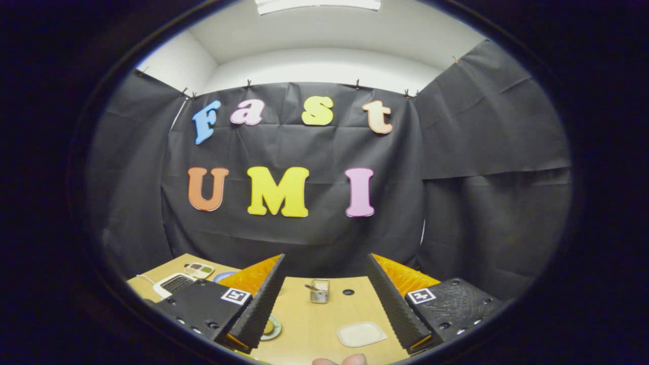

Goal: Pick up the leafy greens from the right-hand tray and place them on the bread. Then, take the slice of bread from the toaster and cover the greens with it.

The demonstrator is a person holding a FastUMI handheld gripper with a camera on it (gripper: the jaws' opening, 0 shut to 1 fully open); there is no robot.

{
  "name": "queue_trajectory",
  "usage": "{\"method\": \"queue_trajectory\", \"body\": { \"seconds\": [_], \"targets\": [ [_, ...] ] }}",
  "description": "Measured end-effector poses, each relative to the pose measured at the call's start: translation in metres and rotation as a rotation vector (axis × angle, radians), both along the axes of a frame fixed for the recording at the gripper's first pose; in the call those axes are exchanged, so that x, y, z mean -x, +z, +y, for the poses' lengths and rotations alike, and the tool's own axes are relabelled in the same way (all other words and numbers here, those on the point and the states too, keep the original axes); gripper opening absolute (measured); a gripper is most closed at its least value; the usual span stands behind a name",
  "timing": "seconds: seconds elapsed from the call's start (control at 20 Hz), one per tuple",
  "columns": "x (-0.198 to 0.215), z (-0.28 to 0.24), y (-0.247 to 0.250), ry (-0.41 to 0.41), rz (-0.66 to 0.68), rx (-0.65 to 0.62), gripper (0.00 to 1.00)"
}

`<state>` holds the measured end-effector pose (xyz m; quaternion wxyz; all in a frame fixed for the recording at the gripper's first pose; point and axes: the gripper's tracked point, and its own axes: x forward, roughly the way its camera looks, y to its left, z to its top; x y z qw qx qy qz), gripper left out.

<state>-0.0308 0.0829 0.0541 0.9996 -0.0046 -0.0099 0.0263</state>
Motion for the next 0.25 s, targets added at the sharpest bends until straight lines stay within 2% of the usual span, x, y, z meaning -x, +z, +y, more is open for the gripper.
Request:
{"method": "queue_trajectory", "body": {
  "seconds": [0.25],
  "targets": [
    [0.013, 0.037, -0.002, 0.016, 0.010, -0.038, 0.96]
  ]
}}
